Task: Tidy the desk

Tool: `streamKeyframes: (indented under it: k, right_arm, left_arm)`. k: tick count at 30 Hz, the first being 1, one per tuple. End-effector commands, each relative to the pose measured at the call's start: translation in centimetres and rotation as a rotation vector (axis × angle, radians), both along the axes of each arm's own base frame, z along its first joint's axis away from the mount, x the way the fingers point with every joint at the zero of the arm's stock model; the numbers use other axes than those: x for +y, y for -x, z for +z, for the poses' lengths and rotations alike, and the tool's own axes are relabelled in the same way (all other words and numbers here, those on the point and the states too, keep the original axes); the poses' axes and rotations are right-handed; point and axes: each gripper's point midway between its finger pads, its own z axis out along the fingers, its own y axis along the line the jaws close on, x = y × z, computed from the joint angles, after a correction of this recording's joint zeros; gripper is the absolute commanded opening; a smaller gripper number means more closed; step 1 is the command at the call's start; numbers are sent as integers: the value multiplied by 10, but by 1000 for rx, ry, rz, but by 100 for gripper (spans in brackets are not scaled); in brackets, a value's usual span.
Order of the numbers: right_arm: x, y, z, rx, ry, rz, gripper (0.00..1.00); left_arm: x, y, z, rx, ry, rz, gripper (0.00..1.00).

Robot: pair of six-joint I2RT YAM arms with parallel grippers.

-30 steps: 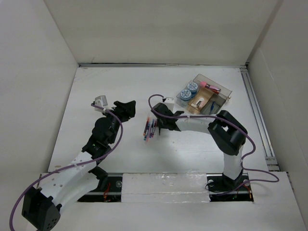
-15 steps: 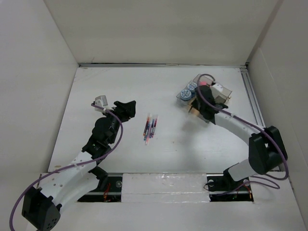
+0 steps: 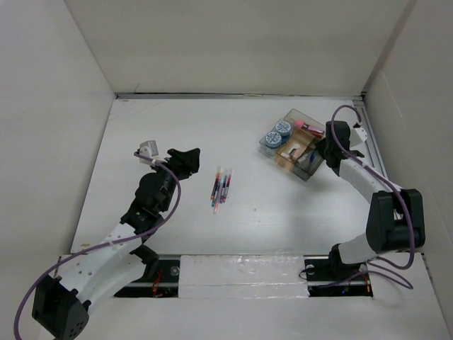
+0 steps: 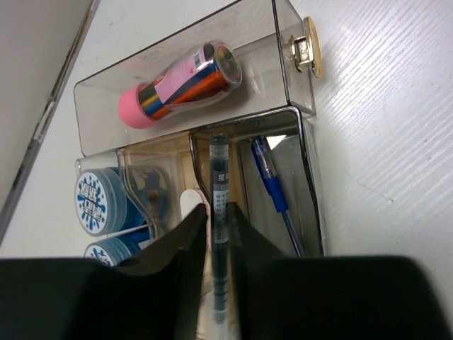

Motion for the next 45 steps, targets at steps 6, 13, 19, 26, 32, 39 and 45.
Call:
streamKeyframes:
  k: [6,13,19,26,32,39,45]
  right_arm:
    - [6,-7,12,-39,-32,30,61]
    - [151,11,19,-120,-56,471,5]
    - [265,43,-18,36,73,730,0]
    - [322,60,-55,127,196,852,38]
    - [337,65,-68,162,235,899,37]
    - [334,68,-82,212,257,876,30]
    - [334,70,-92,242,261,882,29]
  left_arm:
    - [-1,3,14,-48,23,-14,63]
    - [-1,2,13,-50,24,-9,63]
    - [0,0,10,-38,14,1,63]
    - [1,-1,10,-41,13,6,63]
    - [1,-1,8,-37,12,7,63]
    - [2,-1,9,-35,11,14,63]
    - [1,-2,7,-30,7,11,63]
